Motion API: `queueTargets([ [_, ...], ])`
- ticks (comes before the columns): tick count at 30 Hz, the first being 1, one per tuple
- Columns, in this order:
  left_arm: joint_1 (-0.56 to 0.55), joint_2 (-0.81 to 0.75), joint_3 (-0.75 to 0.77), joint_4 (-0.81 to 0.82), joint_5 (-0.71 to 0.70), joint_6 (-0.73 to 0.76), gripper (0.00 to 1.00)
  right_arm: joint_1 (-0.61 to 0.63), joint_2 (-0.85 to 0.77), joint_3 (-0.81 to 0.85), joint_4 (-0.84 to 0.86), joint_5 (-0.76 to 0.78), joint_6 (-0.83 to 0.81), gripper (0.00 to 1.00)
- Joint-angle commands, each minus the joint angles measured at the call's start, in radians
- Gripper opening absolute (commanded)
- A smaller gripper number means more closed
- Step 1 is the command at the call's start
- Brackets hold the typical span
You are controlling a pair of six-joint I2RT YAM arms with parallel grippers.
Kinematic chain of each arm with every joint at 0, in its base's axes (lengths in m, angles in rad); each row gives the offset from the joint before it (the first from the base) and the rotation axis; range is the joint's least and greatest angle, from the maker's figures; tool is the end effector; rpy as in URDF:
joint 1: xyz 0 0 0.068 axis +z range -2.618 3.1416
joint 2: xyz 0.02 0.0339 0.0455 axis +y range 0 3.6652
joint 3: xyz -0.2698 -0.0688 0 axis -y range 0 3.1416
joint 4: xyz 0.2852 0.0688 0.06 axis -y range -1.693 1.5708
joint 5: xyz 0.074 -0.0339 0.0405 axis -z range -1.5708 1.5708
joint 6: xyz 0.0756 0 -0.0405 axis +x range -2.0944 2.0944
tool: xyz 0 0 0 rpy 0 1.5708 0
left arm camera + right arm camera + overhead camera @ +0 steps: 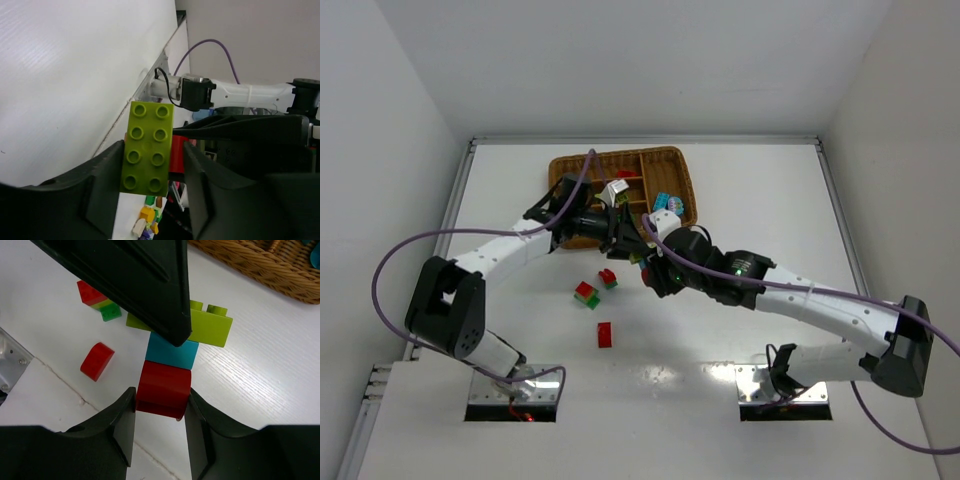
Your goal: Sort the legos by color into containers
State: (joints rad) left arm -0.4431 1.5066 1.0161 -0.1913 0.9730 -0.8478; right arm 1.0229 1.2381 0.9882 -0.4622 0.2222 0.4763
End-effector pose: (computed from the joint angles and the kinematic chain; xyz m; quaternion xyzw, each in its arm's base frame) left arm 0.3102 -0.2164 0.2279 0.0366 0.8222 -0.5658 0.0497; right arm 0.1887 0.2772 0.2596 -0.1995 0.8826 0.2081 0.3715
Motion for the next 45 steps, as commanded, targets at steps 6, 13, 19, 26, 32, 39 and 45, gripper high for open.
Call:
queueTargets([
  [6, -0.017, 0.015, 0.012, 0.053, 0.109, 0.023, 0.36, -0.014, 0.008, 0.050, 0.043, 0.025, -0.013, 0.30],
  [13, 0.024, 0.015, 0.030, 0.053, 0.089, 0.012, 0.07, -0.041, 0.008, 0.050, 0.053, 0.048, -0.013, 0.30],
  [19, 0.128, 0.026, 0.079, 0.035, 0.021, 0.003, 0.00, -0.061, -0.003, 0.050, 0.042, 0.077, -0.013, 0.30],
  [26, 0.185, 0.047, 0.140, 0.024, -0.054, -0.028, 0.00, -0.093, -0.003, 0.050, 0.060, 0.077, -0.013, 0.29],
  [32, 0.280, -0.009, 0.217, -0.172, -0.287, 0.096, 0.00, -0.157, 0.059, 0.102, 0.085, 0.141, -0.013, 0.29],
  [39, 0.363, -0.063, 0.262, -0.391, -0.540, 0.217, 0.00, -0.285, 0.349, 0.348, 0.105, 0.083, -0.041, 0.29],
  [45, 0.392, -0.118, 0.211, -0.415, -0.597, 0.257, 0.00, -0.400, 0.579, 0.632, 0.103, -0.024, -0.022, 0.29],
])
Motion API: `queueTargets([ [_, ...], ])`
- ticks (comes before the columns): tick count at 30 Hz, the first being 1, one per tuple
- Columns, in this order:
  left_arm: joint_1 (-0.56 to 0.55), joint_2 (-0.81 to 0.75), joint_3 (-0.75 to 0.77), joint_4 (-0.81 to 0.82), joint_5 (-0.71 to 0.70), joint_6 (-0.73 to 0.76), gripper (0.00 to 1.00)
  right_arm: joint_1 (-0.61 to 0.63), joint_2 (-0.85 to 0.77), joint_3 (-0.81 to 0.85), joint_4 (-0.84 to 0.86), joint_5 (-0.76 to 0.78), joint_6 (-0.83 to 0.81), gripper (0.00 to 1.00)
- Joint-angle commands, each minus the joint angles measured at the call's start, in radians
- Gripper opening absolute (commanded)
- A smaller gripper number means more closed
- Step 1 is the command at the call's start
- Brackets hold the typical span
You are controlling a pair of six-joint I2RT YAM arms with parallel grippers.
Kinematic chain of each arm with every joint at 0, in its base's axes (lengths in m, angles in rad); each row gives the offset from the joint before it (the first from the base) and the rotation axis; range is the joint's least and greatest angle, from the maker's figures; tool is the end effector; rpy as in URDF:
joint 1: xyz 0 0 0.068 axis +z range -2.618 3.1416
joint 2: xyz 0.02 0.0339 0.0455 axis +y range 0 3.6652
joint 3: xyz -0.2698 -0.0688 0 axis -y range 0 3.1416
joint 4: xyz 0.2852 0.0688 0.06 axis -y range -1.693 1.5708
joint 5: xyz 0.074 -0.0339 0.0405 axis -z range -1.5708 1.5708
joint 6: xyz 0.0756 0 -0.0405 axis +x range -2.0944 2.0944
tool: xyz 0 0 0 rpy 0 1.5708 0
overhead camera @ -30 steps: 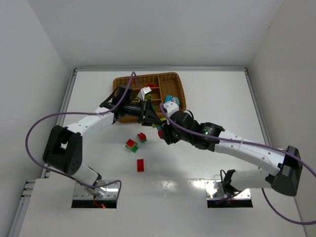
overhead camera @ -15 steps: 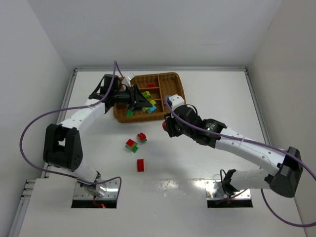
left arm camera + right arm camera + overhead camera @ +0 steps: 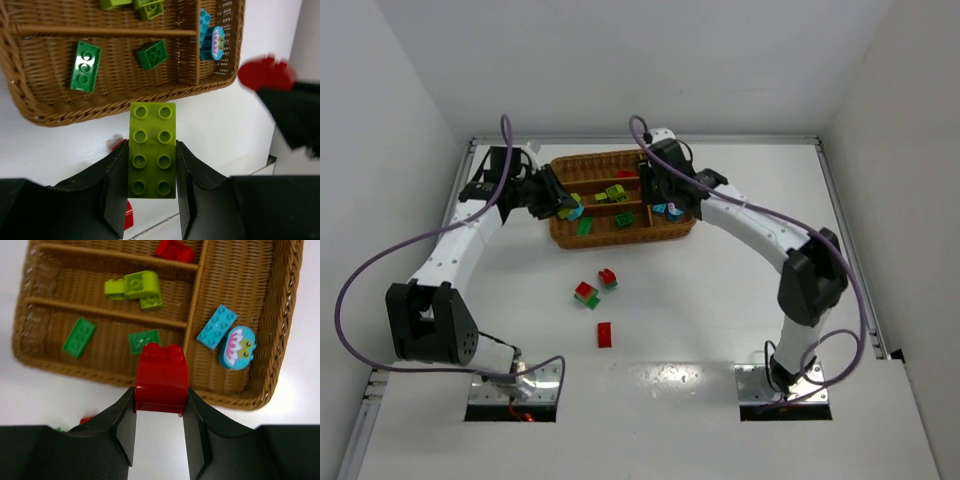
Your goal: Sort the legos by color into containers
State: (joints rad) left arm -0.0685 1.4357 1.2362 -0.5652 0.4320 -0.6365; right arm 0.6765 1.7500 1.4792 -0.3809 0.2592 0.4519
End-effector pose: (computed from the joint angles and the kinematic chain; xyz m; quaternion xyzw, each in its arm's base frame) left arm 0.3750 -0.0575 0.2844 -0.1711 0.8861 -0.3173 0.2915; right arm 0.3832 0.2828 0.2713 -0.0426 0.8896 0.1373 0.4336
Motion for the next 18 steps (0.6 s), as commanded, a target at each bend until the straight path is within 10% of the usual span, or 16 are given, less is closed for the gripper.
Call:
queueTargets([
  [1, 0.018, -0.047, -0.020, -0.041, -0.056, 0.046, 0.00, -0.054, 0.104, 0.185, 0.013, -0.073, 0.002, 0.29],
  [18, 0.038, -0.034, -0.061, -0.001, 0.002, 0.107, 0.00, -0.103, 0.650, 0.739, 0.221, -0.138, -0.030, 0.30],
])
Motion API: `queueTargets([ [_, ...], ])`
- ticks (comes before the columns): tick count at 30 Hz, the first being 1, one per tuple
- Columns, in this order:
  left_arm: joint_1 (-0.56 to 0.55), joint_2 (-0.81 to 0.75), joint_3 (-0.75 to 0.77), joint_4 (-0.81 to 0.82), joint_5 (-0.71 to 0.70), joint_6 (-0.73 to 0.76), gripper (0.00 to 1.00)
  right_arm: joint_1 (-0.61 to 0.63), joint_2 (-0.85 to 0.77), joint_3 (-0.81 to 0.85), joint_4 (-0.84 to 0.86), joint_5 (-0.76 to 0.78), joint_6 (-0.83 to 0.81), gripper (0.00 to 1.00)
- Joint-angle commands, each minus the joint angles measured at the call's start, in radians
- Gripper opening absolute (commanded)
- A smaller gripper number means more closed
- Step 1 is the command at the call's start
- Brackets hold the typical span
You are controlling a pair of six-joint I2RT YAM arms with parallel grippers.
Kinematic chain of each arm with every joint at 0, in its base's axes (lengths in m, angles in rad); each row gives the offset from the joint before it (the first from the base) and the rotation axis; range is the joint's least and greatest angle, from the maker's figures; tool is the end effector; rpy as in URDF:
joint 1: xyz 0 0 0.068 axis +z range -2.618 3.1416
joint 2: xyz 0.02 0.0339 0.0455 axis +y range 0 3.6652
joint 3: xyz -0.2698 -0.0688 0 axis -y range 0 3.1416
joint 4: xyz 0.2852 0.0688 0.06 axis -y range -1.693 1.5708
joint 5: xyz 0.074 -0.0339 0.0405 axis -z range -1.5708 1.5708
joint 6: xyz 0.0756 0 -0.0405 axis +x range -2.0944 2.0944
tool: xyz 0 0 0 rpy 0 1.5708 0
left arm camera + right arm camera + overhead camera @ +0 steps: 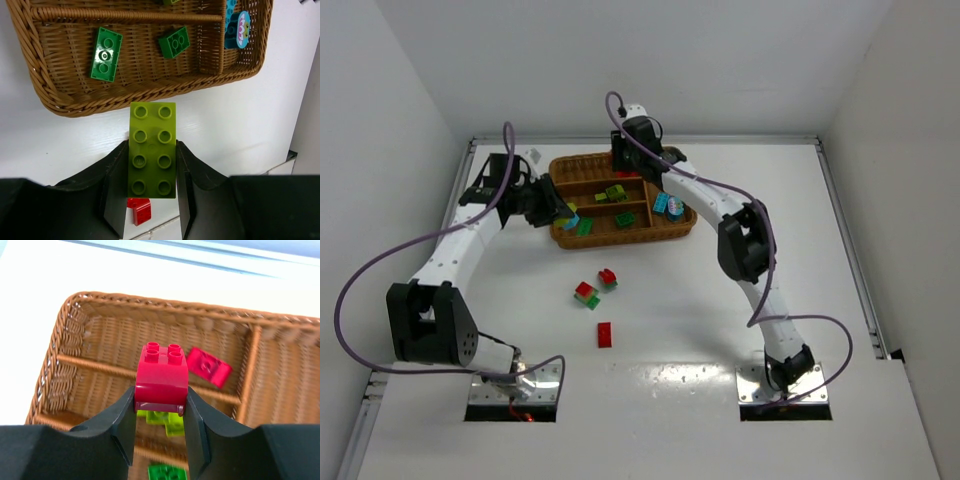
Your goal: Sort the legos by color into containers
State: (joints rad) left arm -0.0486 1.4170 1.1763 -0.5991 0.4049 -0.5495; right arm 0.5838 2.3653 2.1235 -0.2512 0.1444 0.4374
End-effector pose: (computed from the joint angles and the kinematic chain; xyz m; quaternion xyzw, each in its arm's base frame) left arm 0.3639 -0.0475 0.2636 -0.1571 0.9041 -0.2826 0.2792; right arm 0.5357 0.3409 0.2221 -0.0257 0.8565 0.1961 0.4768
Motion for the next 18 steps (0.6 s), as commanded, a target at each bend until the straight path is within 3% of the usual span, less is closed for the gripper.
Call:
queueTargets([
  [1, 0.018, -0.001, -0.001, 0.033, 0.040, 0.020, 0.00, -0.021, 0.055, 0.134, 0.092, -0.037, -0.016, 0.32],
  [6, 0.018, 0.039, -0.001, 0.042, 0.049, 0.029, 0.00, -0.042, 0.170, 0.209, 0.092, -0.066, 0.026, 0.33],
  [8, 0.027, 0.048, -0.001, 0.042, 0.049, 0.029, 0.00, -0.053, 0.218, 0.256, 0.092, -0.095, 0.037, 0.39],
  [9, 0.027, 0.048, -0.001, 0.042, 0.049, 0.039, 0.00, -0.053, 0.233, 0.280, 0.092, -0.107, 0.046, 0.47],
  [10, 0.027, 0.057, -0.001, 0.042, 0.049, 0.039, 0.00, -0.053, 0.247, 0.317, 0.054, -0.108, 0.046, 0.71],
  [11, 0.027, 0.057, -0.001, 0.042, 0.049, 0.039, 0.00, -0.053, 0.247, 0.354, 0.043, -0.108, 0.046, 0.79],
  [17, 0.027, 0.048, 0.008, 0.042, 0.071, 0.048, 0.00, -0.071, 0.077, 0.213, 0.112, -0.074, 0.046, 0.82],
  [18, 0.027, 0.048, 0.008, 0.042, 0.071, 0.048, 0.00, -0.071, 0.049, 0.199, 0.112, -0.074, 0.046, 0.79],
])
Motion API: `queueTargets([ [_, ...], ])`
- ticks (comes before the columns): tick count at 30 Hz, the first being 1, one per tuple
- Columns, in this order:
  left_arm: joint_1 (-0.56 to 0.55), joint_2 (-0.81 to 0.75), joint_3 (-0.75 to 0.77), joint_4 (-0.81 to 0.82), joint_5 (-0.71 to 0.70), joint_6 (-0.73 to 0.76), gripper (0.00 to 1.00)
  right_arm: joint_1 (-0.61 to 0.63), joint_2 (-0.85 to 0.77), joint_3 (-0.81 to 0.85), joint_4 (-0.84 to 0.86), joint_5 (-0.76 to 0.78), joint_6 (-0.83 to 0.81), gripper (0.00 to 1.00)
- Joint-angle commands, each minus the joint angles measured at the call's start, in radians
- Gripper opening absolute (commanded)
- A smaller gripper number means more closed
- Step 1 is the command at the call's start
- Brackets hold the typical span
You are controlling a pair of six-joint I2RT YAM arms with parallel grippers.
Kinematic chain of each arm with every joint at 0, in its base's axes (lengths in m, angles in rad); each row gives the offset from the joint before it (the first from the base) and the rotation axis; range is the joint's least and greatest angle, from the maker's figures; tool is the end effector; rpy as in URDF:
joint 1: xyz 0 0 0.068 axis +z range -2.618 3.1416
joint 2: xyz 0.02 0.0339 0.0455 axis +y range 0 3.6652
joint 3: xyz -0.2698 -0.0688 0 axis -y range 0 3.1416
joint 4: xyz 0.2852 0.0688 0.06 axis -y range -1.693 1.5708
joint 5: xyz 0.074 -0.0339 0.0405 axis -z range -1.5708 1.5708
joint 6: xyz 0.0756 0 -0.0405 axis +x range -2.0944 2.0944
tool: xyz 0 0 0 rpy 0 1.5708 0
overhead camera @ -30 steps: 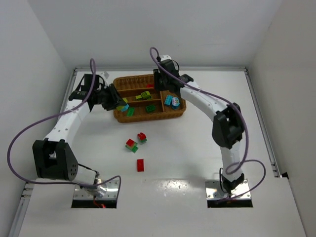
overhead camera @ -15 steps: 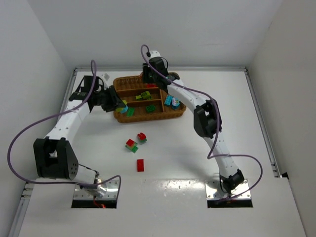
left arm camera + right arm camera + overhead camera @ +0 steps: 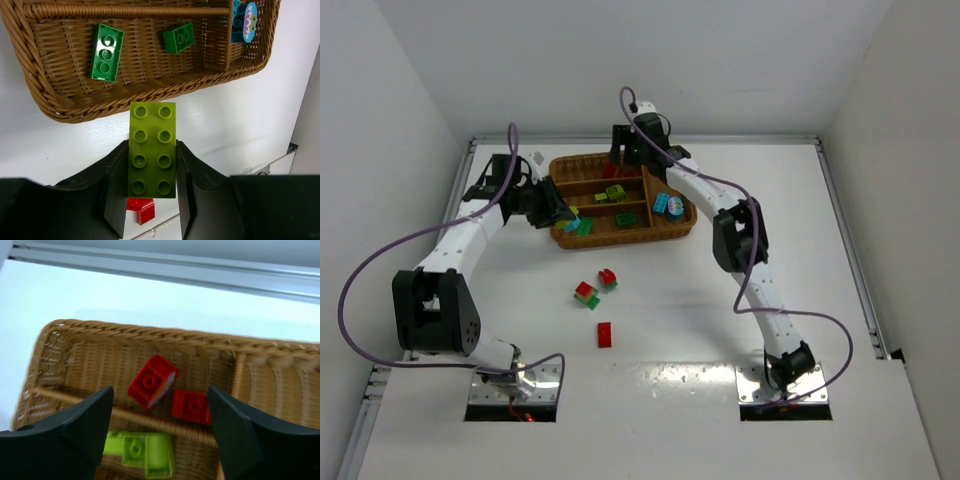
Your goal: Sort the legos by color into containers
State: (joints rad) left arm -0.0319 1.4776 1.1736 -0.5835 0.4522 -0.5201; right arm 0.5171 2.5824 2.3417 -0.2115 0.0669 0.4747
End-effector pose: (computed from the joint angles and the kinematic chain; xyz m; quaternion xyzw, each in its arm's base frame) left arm 0.3734 -0.0450 0.2439 -0.1490 0.9092 -0.2922 0.2566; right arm 0.5887 0.3290 0.1816 -0.0002 0.8473 0.2274 0.4799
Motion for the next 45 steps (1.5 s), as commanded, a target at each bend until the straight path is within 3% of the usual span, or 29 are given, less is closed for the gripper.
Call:
queueTargets([
  [1, 0.010, -0.023, 0.011, 0.027, 0.032, 0.029, 0.00, -0.005, -0.230, -0.060, 0.060, 0.004, 0.008, 0.74],
  [6, 0.010, -0.042, 0.011, 0.027, 0.045, 0.049, 0.00, 0.004, -0.460, -0.292, 0.047, -0.041, 0.021, 0.62],
  [9, 0.019, -0.042, 0.001, 0.053, 0.092, 0.049, 0.00, 0.014, -0.635, -0.569, 0.075, -0.186, 0.054, 0.61],
  [10, 0.020, -0.042, 0.001, 0.065, 0.114, 0.049, 0.00, 0.014, -0.674, -0.622, 0.092, -0.307, 0.068, 0.61],
  [14, 0.029, -0.042, -0.054, 0.173, 0.262, 0.049, 0.00, 0.014, -0.841, -0.847, 0.124, -0.567, 0.099, 0.79],
  [18, 0.038, -0.042, -0.135, 0.359, 0.547, -0.027, 0.00, 0.034, -0.976, -1.065, 0.161, -0.729, 0.139, 0.81],
  [25, 0.038, -0.051, -0.115, 0.415, 0.569, -0.141, 0.00, 0.173, -1.059, -1.038, -0.067, -0.432, -0.056, 0.79],
  [31, 0.038, -0.069, -0.086, 0.325, 0.525, -0.155, 0.00, 0.293, -0.957, -0.912, -0.129, -0.139, -0.166, 0.85],
  [42, 0.038, -0.080, -0.095, 0.324, 0.548, -0.164, 0.00, 0.356, -0.779, -0.754, -0.092, -0.033, -0.223, 0.76],
  [45, 0.038, -0.089, -0.095, 0.324, 0.548, -0.164, 0.00, 0.356, -0.754, -0.720, -0.081, -0.024, -0.223, 0.68],
])
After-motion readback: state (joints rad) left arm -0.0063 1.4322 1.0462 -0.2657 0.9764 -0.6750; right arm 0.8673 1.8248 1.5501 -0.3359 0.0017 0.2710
